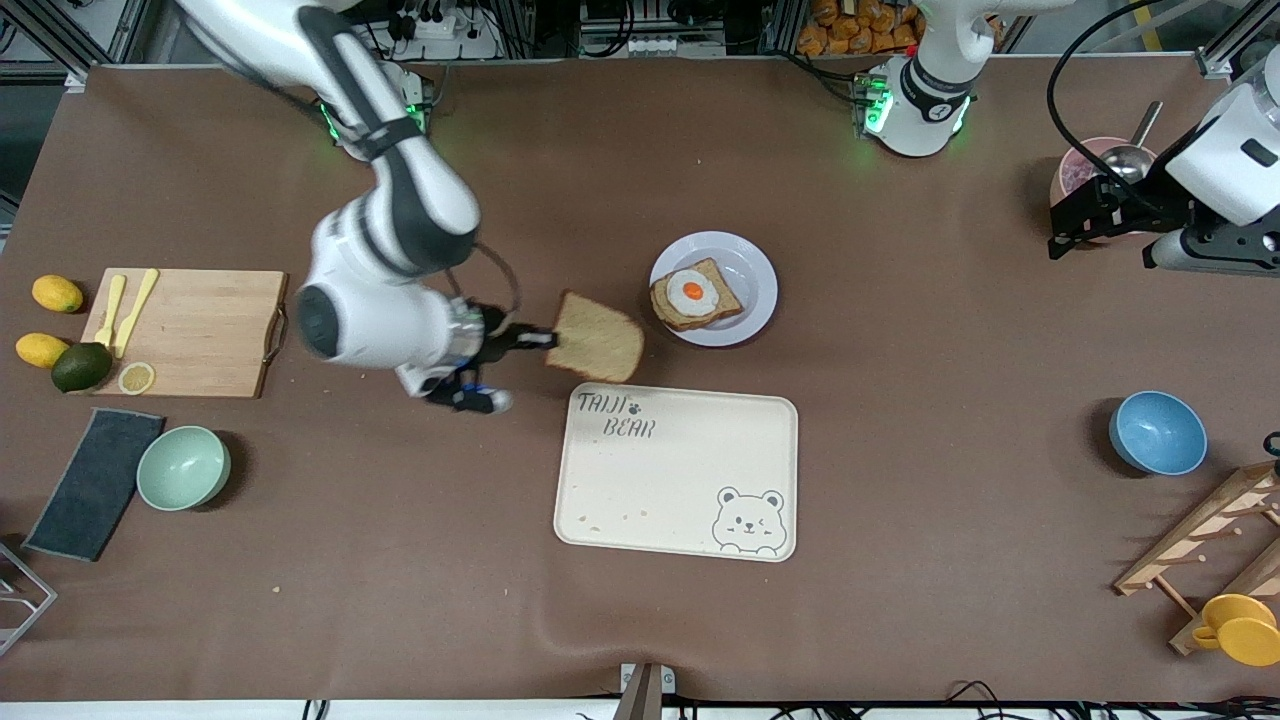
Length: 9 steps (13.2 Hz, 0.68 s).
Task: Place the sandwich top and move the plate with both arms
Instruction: 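Carry the bread slice with the right gripper toward the egg toast plate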
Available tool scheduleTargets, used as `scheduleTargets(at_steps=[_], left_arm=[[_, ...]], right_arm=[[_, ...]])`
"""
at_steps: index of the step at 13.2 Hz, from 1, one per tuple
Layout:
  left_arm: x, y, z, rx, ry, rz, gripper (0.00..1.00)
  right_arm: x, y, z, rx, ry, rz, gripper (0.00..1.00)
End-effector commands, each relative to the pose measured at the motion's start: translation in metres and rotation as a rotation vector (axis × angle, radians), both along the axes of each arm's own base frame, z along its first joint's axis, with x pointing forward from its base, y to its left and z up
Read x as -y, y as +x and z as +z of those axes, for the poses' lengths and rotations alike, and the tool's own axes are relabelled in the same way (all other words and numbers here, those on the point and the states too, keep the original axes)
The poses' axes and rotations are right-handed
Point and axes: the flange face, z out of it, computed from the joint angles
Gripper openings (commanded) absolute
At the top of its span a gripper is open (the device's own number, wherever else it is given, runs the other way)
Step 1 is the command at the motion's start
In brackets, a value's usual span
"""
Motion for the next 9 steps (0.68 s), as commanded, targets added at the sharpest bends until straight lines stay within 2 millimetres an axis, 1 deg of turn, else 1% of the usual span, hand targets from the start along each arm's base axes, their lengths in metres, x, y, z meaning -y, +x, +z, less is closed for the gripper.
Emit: scheduleTargets(at_steps=[1, 2, 4, 5, 6, 9], left_arm=[[0.000, -0.001, 0.002, -0.003, 0.008, 0.014, 1.00], [0.000, -0.001, 0.002, -0.003, 0.006, 0.014, 1.00], [0.000, 0.001, -0.002, -0.009, 0.007, 0.014, 1.00], [0.000, 0.001, -0.002, -0.010, 0.004, 0.014, 1.00], [0.001, 0.002, -0.003, -0.013, -0.008, 0.015, 1.00], [0.001, 0.002, -0.003, -0.013, -0.008, 0.015, 1.00]], right_arm=[[-0.046, -0.051, -0.010, -0.013, -0.035, -0.015, 0.00], [-0.051, -0.059, -0.015, -0.022, -0.042, -0.004, 0.00], [-0.066, -0.075, -0.021, -0.018, -0.049, 0.010, 0.00], [-0.080, -0.083, -0.022, -0.013, -0.060, -0.030, 0.00], [-0.091, -0.091, -0.023, -0.001, -0.060, -0.028, 0.00], [-0.115, -0.116, -0.037, 0.058, -0.059, -0.034, 0.00]])
